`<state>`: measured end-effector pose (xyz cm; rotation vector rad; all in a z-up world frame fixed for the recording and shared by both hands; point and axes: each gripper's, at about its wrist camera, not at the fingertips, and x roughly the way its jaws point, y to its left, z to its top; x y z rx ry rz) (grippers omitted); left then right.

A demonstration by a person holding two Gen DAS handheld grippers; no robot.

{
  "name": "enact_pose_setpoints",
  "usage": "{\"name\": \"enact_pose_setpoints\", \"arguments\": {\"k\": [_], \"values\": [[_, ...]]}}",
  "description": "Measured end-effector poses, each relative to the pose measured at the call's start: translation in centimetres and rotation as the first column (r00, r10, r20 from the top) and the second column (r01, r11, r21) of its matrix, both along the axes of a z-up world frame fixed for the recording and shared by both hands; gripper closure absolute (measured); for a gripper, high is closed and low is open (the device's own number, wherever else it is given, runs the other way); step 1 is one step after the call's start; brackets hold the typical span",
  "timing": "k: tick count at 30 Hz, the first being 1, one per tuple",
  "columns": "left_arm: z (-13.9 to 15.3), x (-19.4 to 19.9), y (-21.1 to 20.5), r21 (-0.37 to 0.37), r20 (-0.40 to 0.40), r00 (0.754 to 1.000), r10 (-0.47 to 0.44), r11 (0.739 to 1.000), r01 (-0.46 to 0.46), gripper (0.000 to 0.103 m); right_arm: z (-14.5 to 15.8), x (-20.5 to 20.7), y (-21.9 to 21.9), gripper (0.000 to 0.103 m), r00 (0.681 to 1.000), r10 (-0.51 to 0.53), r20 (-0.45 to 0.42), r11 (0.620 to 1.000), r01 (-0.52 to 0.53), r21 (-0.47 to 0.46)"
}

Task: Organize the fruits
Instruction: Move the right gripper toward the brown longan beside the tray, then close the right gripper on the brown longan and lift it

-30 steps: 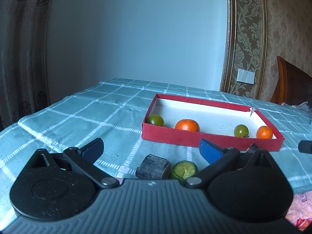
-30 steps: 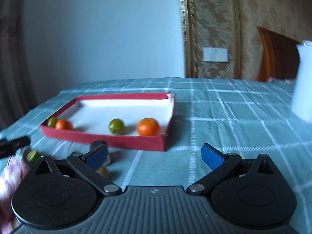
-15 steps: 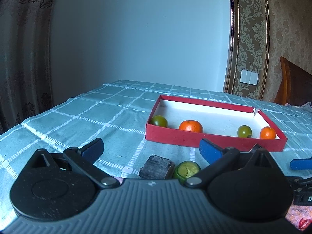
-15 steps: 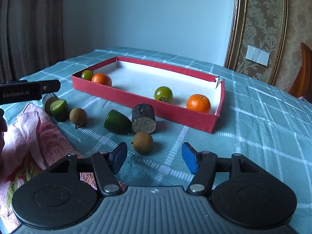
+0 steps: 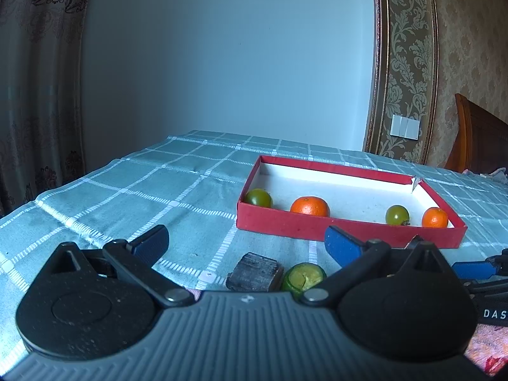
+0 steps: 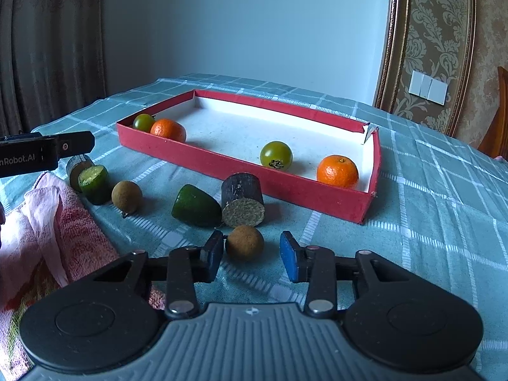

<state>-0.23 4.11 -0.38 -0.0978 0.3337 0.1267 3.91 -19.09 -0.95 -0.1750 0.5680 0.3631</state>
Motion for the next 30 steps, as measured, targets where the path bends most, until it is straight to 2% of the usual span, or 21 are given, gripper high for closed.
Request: {"name": "enact_pose_setpoints", "arguments": {"k": [2, 6, 11, 23, 30], "values": [[0.0, 0.0, 0.0, 0.001, 0.000, 1.000, 0.002, 1.000, -0.002, 0.000, 0.0, 0.0, 0.2, 0.076, 1.000, 0.001, -0.002, 1.000, -0.001, -0.003], [0.0, 0.0, 0.0, 0.001, 0.000, 1.000, 0.004, 1.000, -0.004, 0.000, 0.0, -0.1, 0.4, 0.076, 1.000, -0.001, 0.005, 1.000, 0.001, -0.019], [0.0, 0.0, 0.0, 0.001, -0.001, 1.000, 0.001, 1.000, -0.001, 0.000, 0.3, -0.4, 0.2, 0.076, 1.000, 0.000, 0.012, 1.000, 0.000, 0.010], [-0.1, 0.1, 0.0, -0.002, 0.000, 1.000, -0.004, 1.000, 0.004, 0.000, 4.5, 0.0, -0.7, 0.076, 0.993, -0.037, 0.115, 0.998, 0.032, 0.046], [-0.1, 0.1, 0.0, -0.001, -0.004, 1.000, -0.008, 1.000, 0.008, 0.000, 4.2, 0.9, -1.3, 0.076, 0.992, -0.065, 0.107, 0.997, 0.059, 0.056]]}}
